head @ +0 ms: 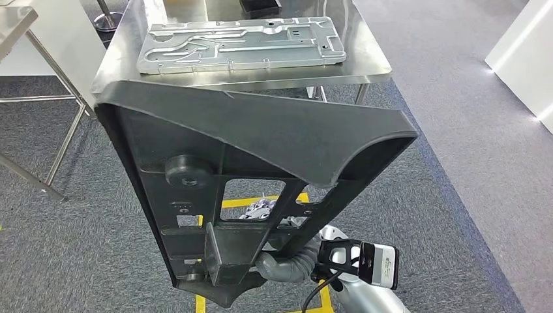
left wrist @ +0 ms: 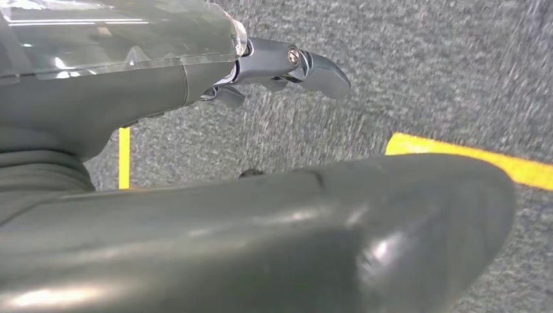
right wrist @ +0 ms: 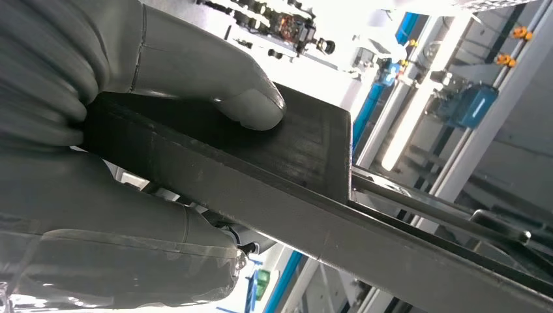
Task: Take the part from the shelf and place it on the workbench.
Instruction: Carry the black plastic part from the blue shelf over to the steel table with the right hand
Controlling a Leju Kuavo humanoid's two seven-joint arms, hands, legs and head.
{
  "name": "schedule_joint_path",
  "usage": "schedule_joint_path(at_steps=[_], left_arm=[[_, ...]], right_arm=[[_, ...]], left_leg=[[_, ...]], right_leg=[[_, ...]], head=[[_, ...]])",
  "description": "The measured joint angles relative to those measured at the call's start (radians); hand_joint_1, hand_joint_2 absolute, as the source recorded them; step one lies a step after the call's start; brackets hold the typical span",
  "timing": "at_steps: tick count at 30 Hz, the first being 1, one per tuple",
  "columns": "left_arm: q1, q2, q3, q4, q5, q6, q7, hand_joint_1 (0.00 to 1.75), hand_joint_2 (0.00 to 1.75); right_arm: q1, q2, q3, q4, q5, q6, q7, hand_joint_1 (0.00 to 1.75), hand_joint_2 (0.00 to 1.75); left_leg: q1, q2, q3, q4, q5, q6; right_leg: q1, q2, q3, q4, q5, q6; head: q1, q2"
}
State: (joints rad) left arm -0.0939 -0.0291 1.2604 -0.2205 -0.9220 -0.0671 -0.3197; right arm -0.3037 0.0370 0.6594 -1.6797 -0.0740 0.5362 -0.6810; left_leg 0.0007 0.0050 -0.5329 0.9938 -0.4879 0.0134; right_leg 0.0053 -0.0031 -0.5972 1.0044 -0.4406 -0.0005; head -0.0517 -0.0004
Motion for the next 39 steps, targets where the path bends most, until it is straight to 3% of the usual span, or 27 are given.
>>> schedule_joint_path(at_steps=[2,4,7,8,9,10,11,13,14,17,19,20,22,23,24,25,27,29,31,34,35,37,38,39], left_arm=[[-0.001,0.0,0.0,0.0,0.0,0.0,0.0,0.0,0.0],[-0.002,-0.001,0.0,0.0,0.0,0.0,0.0,0.0,0.0],[0.001,0.0,0.0,0.0,0.0,0.0,0.0,0.0,0.0],[0.002,0.001,0.0,0.0,0.0,0.0,0.0,0.0,0.0],[0.003,0.001,0.0,0.0,0.0,0.0,0.0,0.0,0.0],[0.004,0.001,0.0,0.0,-0.001,0.0,0.0,0.0,0.0],[0.004,0.001,0.0,0.0,-0.001,0.0,0.0,0.0,0.0],[0.002,0.002,0.0,0.0,-0.001,0.0,0.0,0.0,0.0],[0.002,0.002,0.0,0.0,-0.002,0.0,0.0,0.0,0.0],[0.002,0.002,0.0,0.0,-0.004,-0.001,0.0,0.0,0.0],[0.001,0.002,0.0,0.0,-0.006,-0.002,0.0,0.0,0.0],[0.0,0.001,0.0,0.0,-0.007,-0.002,-0.001,0.0,0.0],[0.0,0.002,0.0,0.0,-0.008,-0.003,-0.001,0.0,0.0],[0.0,0.002,0.0,0.0,-0.008,-0.004,-0.001,0.0,0.0],[0.001,0.002,0.0,0.0,-0.008,-0.004,-0.001,0.0,0.0],[0.001,0.002,0.0,0.0,-0.008,-0.004,-0.001,0.0,0.0],[0.001,0.002,0.0,0.0,-0.007,-0.005,-0.001,0.0,0.0],[0.0,0.001,0.0,0.0,-0.007,-0.006,-0.001,0.0,0.0],[-0.001,0.001,0.0,0.0,-0.007,-0.006,-0.001,0.0,0.0],[-0.002,0.001,0.0,0.0,-0.007,-0.008,-0.003,0.0,0.0],[-0.003,0.001,0.0,0.0,-0.008,-0.008,-0.003,0.0,0.0],[-0.002,0.002,0.0,0.0,-0.008,-0.009,-0.003,0.0,0.0],[-0.001,0.003,0.0,0.0,-0.008,-0.009,-0.003,0.0,0.0],[0.001,0.003,0.0,0.0,-0.008,-0.009,-0.003,0.0,0.0]], right_arm=[[0.002,0.0,-0.001,-0.003,0.0,0.0,0.0,1.75,1.75],[0.002,0.002,-0.001,-0.006,0.0,0.0,0.0,1.75,1.75],[0.006,0.002,-0.001,-0.008,0.0,0.0,0.0,1.75,1.75],[0.009,0.002,-0.001,-0.008,0.001,0.0,0.0,1.75,1.75],[0.012,0.002,-0.001,-0.008,0.001,0.001,0.0,1.75,1.75],[0.014,0.002,-0.002,-0.008,0.002,0.002,0.0,1.75,1.75],[0.015,0.002,-0.002,-0.008,0.002,0.003,0.0,1.75,1.75],[0.015,0.003,-0.004,-0.009,0.003,0.004,0.0,1.75,1.75],[0.015,0.003,-0.004,-0.009,0.004,0.004,0.0,1.75,1.75],[0.015,0.003,-0.009,-0.01,0.005,0.005,0.0,1.75,1.75],[0.014,0.003,-0.012,-0.013,0.006,0.009,0.0,1.75,1.75],[0.014,0.003,-0.014,-0.015,0.006,0.011,0.0,1.75,1.75],[0.015,0.002,-0.016,-0.017,0.007,0.015,0.0,1.75,1.75],[0.016,0.002,-0.017,-0.016,0.007,0.016,0.0,1.75,1.75],[0.016,0.002,-0.017,-0.016,0.007,0.016,0.0,1.75,1.75],[0.017,0.002,-0.017,-0.016,0.007,0.017,0.0,1.75,1.75],[0.016,0.002,-0.017,-0.016,0.008,0.017,0.0,1.75,1.75],[0.014,0.003,-0.017,-0.016,0.009,0.016,0.0,1.75,1.75],[0.013,0.003,-0.017,-0.016,0.01,0.016,0.0,1.75,1.75],[0.012,0.007,-0.017,-0.017,0.009,0.015,0.0,1.75,1.75],[0.01,0.01,-0.017,-0.017,0.009,0.015,0.0,1.75,1.75],[0.009,0.013,-0.017,-0.017,0.008,0.015,0.0,1.75,1.75],[0.01,0.013,-0.017,-0.017,0.008,0.015,0.0,1.75,1.75],[0.011,0.013,-0.017,-0.016,0.008,0.015,0.0,1.75,1.75]], left_leg=[[0.002,0.001,0.005,0.001,-0.007,-0.012],[0.003,0.001,-0.012,0.052,-0.037,-0.023],[0.011,0.0,-0.118,0.245,-0.11,-0.037],[0.013,0.0,-0.147,0.284,-0.112,-0.04],[0.015,0.001,-0.158,0.284,-0.093,-0.042],[0.016,0.001,-0.147,0.241,-0.054,-0.043],[0.017,0.001,-0.12,0.169,-0.006,-0.042],[0.014,0.0,-0.069,0.05,0.047,-0.034],[0.012,0.0,-0.057,0.022,0.052,-0.028],[0.01,-0.002,-0.052,0.012,0.044,-0.008],[0.013,-0.002,-0.044,0.005,0.043,0.006],[0.014,-0.002,-0.04,0.003,0.041,0.011],[0.012,-0.002,-0.036,0.003,0.035,0.018],[0.011,-0.002,-0.034,0.003,0.032,0.02],[0.01,-0.003,-0.03,0.004,0.028,0.02],[0.01,-0.004,-0.024,0.004,0.024,0.019],[0.009,-0.008,-0.008,0.004,0.013,0.015],[0.006,-0.01,0.001,0.005,0.002,0.005],[0.005,-0.011,0.005,0.003,-0.004,-0.006],[0.006,-0.01,0.006,0.019,-0.022,-0.022],[0.007,-0.01,-0.01,0.057,-0.043,-0.027],[0.011,-0.01,-0.081,0.19,-0.097,-0.036],[0.012,-0.01,-0.121,0.254,-0.115,-0.04],[0.013,-0.01,-0.149,0.29,-0.114,-0.042]], right_leg=[[-0.002,0.002,0.007,-0.009,0.0,-0.009],[-0.008,0.002,0.022,-0.02,-0.001,-0.018],[-0.01,0.002,0.036,-0.023,-0.011,-0.026],[-0.01,0.003,0.04,-0.023,-0.016,-0.026],[-0.01,0.004,0.045,-0.022,-0.021,-0.024],[-0.01,0.005,0.052,-0.021,-0.027,-0.022],[-0.01,0.006,0.06,-0.019,-0.033,-0.019],[-0.008,0.006,0.072,-0.016,-0.046,-0.01],[-0.007,0.007,0.074,-0.014,-0.051,-0.004],[-0.008,0.007,0.075,-0.014,-0.059,0.013],[-0.009,0.007,0.058,0.028,-0.085,0.023],[-0.01,0.007,0.032,0.08,-0.11,0.026],[-0.011,0.007,-0.051,0.222,-0.163,0.029],[-0.012,0.007,-0.089,0.277,-0.174,0.029],[-0.012,0.007,-0.113,0.302,-0.166,0.029],[-0.012,0.007,-0.116,0.285,-0.137,0.027],[-0.011,0.006,-0.067,0.148,-0.043,0.019],[-0.006,0.005,-0.017,0.03,0.007,0.01],[-0.001,0.006,-0.005,0.004,0.005,0.003],[-0.008,0.008,0.011,-0.012,0.003,-0.011],[-0.011,0.007,0.019,-0.018,0.002,-0.015],[-0.012,0.005,0.03,-0.022,-0.005,-0.022],[-0.012,0.006,0.033,-0.022,-0.009,-0.023],[-0.012,0.006,0.037,-0.021,-0.013,-0.022]], head=[[0.0,0.0],[0.0,0.0],[-0.001,0.0],[-0.001,0.0],[-0.001,0.0],[-0.001,0.0],[-0.001,0.0],[-0.001,0.0],[0.0,0.0],[0.0,0.0],[0.0,0.0],[0.0,0.0],[0.0,0.0],[0.0,0.0],[0.0,0.0],[0.0,0.0],[0.0,0.0],[0.0,0.0],[0.0,0.0],[0.0,0.0],[-0.001,0.0],[-0.001,0.0],[-0.001,0.0],[-0.001,0.0]])
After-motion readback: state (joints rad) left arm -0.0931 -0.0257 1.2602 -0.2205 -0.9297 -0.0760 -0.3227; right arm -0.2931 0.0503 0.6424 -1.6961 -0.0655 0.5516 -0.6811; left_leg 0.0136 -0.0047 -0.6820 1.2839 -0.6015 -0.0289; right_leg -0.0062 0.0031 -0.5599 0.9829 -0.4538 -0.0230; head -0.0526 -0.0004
